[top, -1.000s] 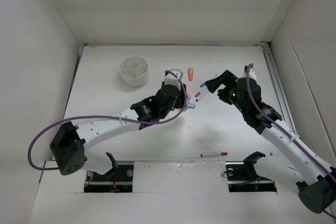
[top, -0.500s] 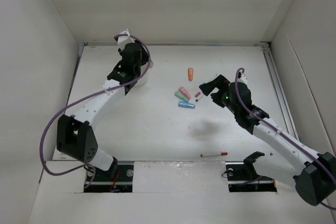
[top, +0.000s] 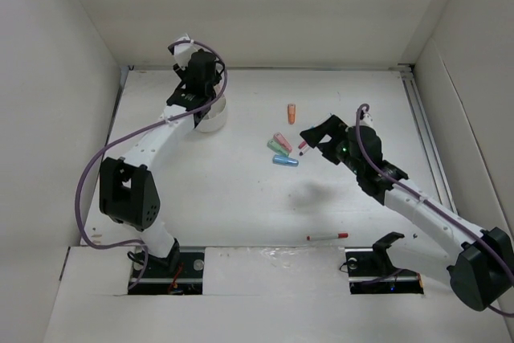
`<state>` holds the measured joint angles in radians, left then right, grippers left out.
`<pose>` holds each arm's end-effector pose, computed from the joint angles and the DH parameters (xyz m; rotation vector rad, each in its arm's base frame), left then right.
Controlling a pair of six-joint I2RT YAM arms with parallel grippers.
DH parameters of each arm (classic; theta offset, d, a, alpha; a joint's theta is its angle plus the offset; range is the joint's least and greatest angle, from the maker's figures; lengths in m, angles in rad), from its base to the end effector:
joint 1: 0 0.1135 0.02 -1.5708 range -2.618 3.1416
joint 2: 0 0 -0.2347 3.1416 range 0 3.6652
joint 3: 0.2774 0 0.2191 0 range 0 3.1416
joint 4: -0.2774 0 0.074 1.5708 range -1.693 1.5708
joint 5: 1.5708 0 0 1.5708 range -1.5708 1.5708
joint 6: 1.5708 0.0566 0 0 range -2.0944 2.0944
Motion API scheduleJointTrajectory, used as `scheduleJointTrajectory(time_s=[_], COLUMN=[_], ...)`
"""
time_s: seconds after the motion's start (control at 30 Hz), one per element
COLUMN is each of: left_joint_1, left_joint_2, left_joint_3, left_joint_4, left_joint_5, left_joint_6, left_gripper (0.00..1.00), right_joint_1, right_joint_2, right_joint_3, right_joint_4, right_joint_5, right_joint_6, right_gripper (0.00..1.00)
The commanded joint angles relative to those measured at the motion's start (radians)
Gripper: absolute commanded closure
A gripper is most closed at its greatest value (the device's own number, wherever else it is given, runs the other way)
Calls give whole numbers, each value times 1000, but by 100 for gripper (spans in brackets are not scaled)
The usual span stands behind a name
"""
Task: Sort the stationery into containers
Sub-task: Place the stationery in the storage box.
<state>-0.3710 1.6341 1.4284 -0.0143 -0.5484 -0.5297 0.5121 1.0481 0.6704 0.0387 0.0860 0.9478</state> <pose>0.3581 -0.1076 0.3367 -0.5220 1.6818 -0.1640 0.2149 0.1152 0.2516 0.4950 1.9524 0.8856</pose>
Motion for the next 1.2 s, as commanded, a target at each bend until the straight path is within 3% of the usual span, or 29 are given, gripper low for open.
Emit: scheduleJointTrajectory(time_s=[0.0, 0.57, 0.67, 0.77, 0.8, 0.9, 1.07, 1.17], left_joint_1=[24, 24, 24, 24, 24, 24, -34, -115], left_joint_2=[-10, 24, 38, 38, 20, -49, -152, -206], left_joint_3=[34, -36, -36, -25, -25, -58, -127, -213], left_joint_4=[8, -6, -15, -24, -24, 39, 89, 158], left_joint_5=[-67, -113, -102, -93, -61, 17, 28, 66], left_joint_6=[4, 13, 13, 13, 13, 13, 13, 13], left_gripper=[86, 82, 70, 47, 44, 39, 39, 48], right_joint_1=[9, 0, 0, 0, 0, 0, -9, -9], right_joint_2=[0, 9, 9, 18, 18, 18, 9, -13], right_joint_3=[20, 20, 20, 20, 20, 20, 20, 9], right_joint_4=[73, 73, 73, 73, 73, 73, 73, 73], right_joint_5=[-31, -19, -31, -3, -3, -15, 24, 82], right_joint_6=[8, -1, -1, -1, -1, -1, -1, -1], right_gripper=[10, 10, 10, 10, 10, 10, 10, 38])
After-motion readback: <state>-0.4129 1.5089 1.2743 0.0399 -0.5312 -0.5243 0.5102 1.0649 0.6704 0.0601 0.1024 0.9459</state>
